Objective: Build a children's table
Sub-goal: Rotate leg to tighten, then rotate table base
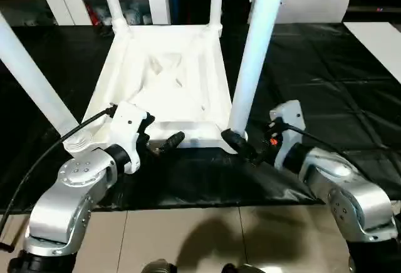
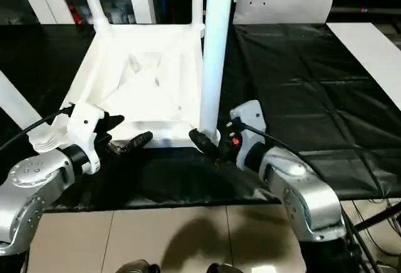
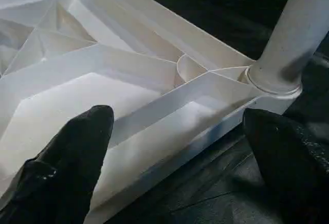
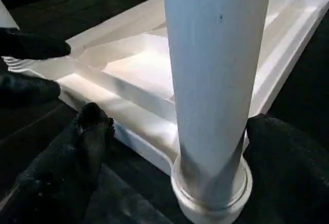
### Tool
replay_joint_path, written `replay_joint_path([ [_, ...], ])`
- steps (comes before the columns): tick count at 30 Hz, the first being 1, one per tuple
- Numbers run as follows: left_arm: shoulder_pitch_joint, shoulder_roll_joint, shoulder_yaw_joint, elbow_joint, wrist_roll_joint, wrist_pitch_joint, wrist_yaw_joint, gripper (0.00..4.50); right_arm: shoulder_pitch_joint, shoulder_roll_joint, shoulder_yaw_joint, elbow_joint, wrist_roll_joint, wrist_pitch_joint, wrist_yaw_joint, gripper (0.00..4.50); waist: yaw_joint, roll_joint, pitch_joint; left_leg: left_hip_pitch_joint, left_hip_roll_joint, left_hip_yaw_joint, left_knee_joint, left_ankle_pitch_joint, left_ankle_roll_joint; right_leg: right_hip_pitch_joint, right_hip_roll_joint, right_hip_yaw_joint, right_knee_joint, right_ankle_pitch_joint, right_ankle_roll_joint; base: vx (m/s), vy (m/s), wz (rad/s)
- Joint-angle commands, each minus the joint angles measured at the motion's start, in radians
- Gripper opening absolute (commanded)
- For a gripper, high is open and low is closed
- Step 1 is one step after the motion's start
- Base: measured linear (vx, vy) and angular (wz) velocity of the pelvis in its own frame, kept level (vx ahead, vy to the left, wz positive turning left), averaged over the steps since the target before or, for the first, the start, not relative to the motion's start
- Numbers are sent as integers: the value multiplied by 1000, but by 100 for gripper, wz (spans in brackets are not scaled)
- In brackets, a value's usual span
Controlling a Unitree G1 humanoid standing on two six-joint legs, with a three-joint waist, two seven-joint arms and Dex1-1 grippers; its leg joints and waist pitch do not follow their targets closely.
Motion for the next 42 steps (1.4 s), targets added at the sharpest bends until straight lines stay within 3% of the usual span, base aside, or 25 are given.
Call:
replay_joint_path([
  [1, 0, 11, -9, -10, -14, 7, -18, 444, 0, -1, 9, -11, 0, 13, 9, 450, -1, 13, -47, 4, 117, -57, -83, -55, 89, 56, -148, 108, -78, -178, -112, 0, 0, 0],
  [5, 3, 16, -10, -11, -13, 6, -17, 444, 9, 0, 27, -14, -3, -9, 26, 450, -3, 5, -51, -1, 114, -54, -79, -25, 103, 62, -150, 108, -75, -135, -121, 0, 0, 0],
  [8, 11, 6, 0, -13, -16, 18, -1, 444, 14, 2, 38, -10, -11, -22, 33, 450, -3, 9, -50, -1, 112, -53, -78, -10, 112, 60, -149, 106, -75, -139, -120, 0, 0, 0],
  [13, 92, -52, 53, -54, -23, 7, 79, 444, 52, 24, 27, -31, -4, -36, 13, 450, -13, 4, -55, -6, 116, -54, -76, 11, 129, 65, -150, 104, -73, -114, -132, 0, 0, 0],
  [16, 125, -105, 74, -67, -34, -14, 120, 444, 82, 30, 15, -50, -7, -57, 6, 450, -11, 0, -54, -7, 112, -50, -76, 7, 140, 64, -149, 102, -85, -167, -110, 0, 0, 0],
  [21, 162, -130, 64, -63, -7, -82, 152, 444, 95, 60, 1, -33, -47, -144, -33, 450, -11, -4, -55, -6, 112, -50, -79, -19, 125, 61, -146, 101, -89, -228, -84, 0, 0, 0],
  [22, 165, -127, 60, -59, 0, -84, 153, 444, 81, 67, -1, -8, -68, -165, -50, 450, -11, -8, -58, -1, 113, -50, -80, -21, 120, 58, -146, 102, -88, -229, -84, 0, 0, 0],
  [26, 151, -100, 61, -47, -14, -73, 113, 444, 2, 77, 19, 110, -117, -226, -54, 450, -9, -4, -58, -2, 106, -47, -79, -32, 109, 61, -147, 102, -90, -249, -92, 0, 0, 0],
  [30, 151, -65, 73, -43, -35, -67, 77, 444, -67, 88, 27, 216, -141, -279, -44, 450, -7, -1, -66, 0, 110, -48, -76, 1, 112, 62, -145, 102, -78, -190, -103, 0, 0, 0],
  [31, 154, -53, 74, -46, -44, -76, 57, 444, -86, 90, 21, 248, -149, -299, -50, 450, -7, -7, -70, -1, 110, -49, -74, 26, 121, 65, -146, 102, -70, -148, -118, 0, 0, 0],
  [33, 160, -38, 82, -50, -53, -82, 40, 444, -111, 92, -1, 295, -160, -324, -73, 450, -6, -3, -71, 0, 109, -46, -73, 39, 126, 63, -148, 102, -69, -131, -131, 0, 0, 0],
  [35, 169, -23, 109, -62, -81, -76, 17, 444, -149, 86, -55, 382, -200, -365, -165, 450, -7, -7, -76, 2, 112, -46, -71, 71, 128, 62, -145, 102, -58, -82, -144, 0, 0, 0],
  [38, 203, 16, 115, -91, -110, -66, -40, 444, -162, 67, -106, 440, -221, -382, -234, 450, -1, -5, -75, 7, 111, -42, -70, 65, 124, 59, -145, 105, -58, -85, -151, 0, 0, 0],
  [42, 245, 51, 126, -112, -140, -70, -90, 444, -147, 47, -131, 458, -226, -397, -237, 450, 11, -11, -75, 7, 111, -38, -72, 50, 122, 60, -144, 106, -57, -95, -143, 0, 0, 0],
])
